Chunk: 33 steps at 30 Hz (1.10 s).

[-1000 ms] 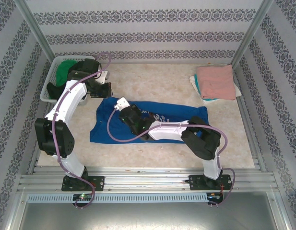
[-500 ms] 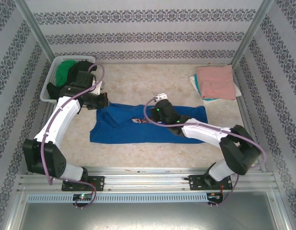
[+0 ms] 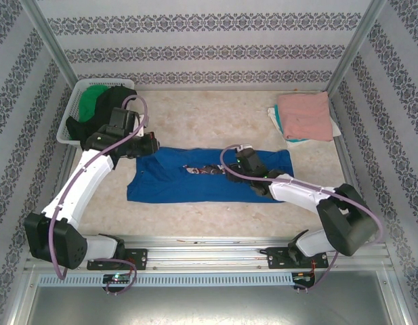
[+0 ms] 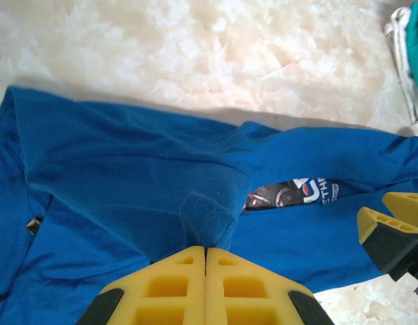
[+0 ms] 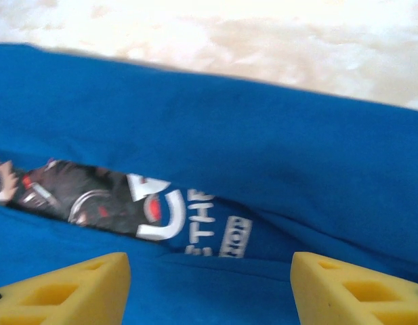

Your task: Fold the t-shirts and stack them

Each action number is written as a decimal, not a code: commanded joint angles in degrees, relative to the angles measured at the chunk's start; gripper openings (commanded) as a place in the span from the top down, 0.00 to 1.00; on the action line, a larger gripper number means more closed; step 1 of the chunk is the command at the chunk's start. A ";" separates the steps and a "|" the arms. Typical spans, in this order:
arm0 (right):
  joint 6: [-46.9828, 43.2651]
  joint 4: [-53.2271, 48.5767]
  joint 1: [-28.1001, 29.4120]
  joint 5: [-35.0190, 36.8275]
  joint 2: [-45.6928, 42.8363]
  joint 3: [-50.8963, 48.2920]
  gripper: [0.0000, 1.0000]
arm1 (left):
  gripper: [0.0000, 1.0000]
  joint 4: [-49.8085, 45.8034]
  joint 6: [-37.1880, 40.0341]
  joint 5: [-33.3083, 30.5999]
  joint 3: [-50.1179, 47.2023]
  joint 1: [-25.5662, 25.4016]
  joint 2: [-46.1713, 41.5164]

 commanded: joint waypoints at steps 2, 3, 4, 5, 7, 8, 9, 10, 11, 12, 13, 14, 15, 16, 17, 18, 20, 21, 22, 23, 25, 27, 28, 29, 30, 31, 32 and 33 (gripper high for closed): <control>-4.36 7.01 7.70 -1.78 5.39 3.59 0.31 | 1.00 2.98 -2.92 1.17 -4.15 -0.12 -0.36; -5.51 8.07 9.74 -0.49 6.98 4.53 0.30 | 1.00 3.73 -3.31 1.12 -5.47 -0.11 -0.61; -5.98 8.51 11.27 0.56 8.33 5.47 0.29 | 1.00 4.34 -3.52 1.38 -6.56 -0.07 -0.80; -5.98 8.58 12.35 1.15 9.82 6.63 0.29 | 1.00 5.07 -3.67 1.73 -7.84 -0.06 -0.99; -5.69 9.44 13.29 -0.23 11.82 7.83 0.27 | 1.00 6.43 -4.40 1.87 -10.18 -0.09 -1.20; -5.85 10.49 13.81 -0.66 12.48 7.84 0.26 | 1.00 7.19 -4.47 2.24 -11.34 -0.07 -1.20; -6.36 11.15 14.24 -0.59 12.98 7.89 0.25 | 1.00 7.44 -4.27 1.90 -12.07 -0.13 -1.19; -6.63 11.32 14.71 -0.20 13.29 8.06 0.24 | 1.00 7.44 -4.16 1.30 -12.62 -0.10 -1.04; -6.96 11.30 15.22 0.32 13.62 8.32 0.23 | 1.00 7.53 -4.00 0.73 -13.26 -0.07 -0.74; -7.37 11.52 15.61 0.70 13.81 8.37 0.23 | 1.00 7.63 -3.74 0.56 -13.70 -0.06 -0.38; -7.75 11.71 16.02 1.10 13.90 8.45 0.23 | 1.00 7.72 -3.55 0.33 -13.99 -0.06 -0.02; -8.06 11.66 16.39 1.65 13.94 8.54 0.23 | 1.00 7.97 -3.48 0.06 -14.23 -0.10 0.31; -8.41 11.48 16.73 2.21 13.94 8.63 0.24 | 1.00 8.15 -3.36 0.00 -14.34 -0.08 0.65; -8.70 11.36 16.98 2.54 13.90 8.71 0.23 | 1.00 8.24 -3.24 -0.04 -14.19 -0.10 0.97; -9.09 11.30 17.28 3.12 13.77 8.72 0.23 | 1.00 8.42 -3.12 0.09 -14.19 -0.14 1.22; -9.28 11.40 17.47 3.61 13.60 8.63 0.23 | 1.00 8.59 -3.02 0.36 -13.99 -0.06 1.32; -9.80 11.85 17.75 3.35 13.34 8.55 0.23 | 1.00 8.44 -2.75 0.34 -13.40 -0.13 1.44; -10.14 12.04 17.97 3.37 13.25 8.56 0.23 | 1.00 8.28 -2.53 0.24 -13.14 -0.08 1.39; -10.48 12.24 18.17 3.47 13.24 8.70 0.23 | 1.00 8.09 -2.36 0.07 -12.83 -0.08 1.39; -10.87 12.47 18.23 3.19 13.32 8.87 0.23 | 1.00 7.99 -2.26 -0.15 -12.71 -0.08 1.35; -11.44 12.28 18.61 3.38 13.63 9.54 0.22 | 1.00 8.14 -2.15 -0.56 -12.75 -0.07 1.21; -11.83 12.17 18.87 3.78 13.59 9.99 0.22 | 1.00 8.73 -2.15 -0.34 -13.09 -0.07 1.34; -11.98 12.10 18.98 4.02 13.50 10.04 0.22 | 1.00 8.86 -2.13 -0.38 -13.23 -0.06 1.52; -12.02 12.32 18.99 4.18 13.33 9.97 0.22 | 1.00 9.04 -2.12 -0.38 -13.30 -0.12 1.72; -12.24 12.64 18.99 4.18 13.29 9.95 0.22 | 1.00 9.30 -2.14 -0.18 -13.31 -0.07 1.98; -12.31 12.82 18.98 4.25 13.32 9.86 0.22 | 1.00 9.41 -2.01 0.18 -13.25 -0.08 2.17; -12.33 13.05 18.94 4.41 13.49 9.93 0.22 | 1.00 9.34 -1.83 0.33 -13.03 -0.14 2.41; -12.45 12.97 18.99 4.37 13.74 10.11 0.22 | 1.00 9.23 -1.70 0.41 -12.79 -0.05 2.63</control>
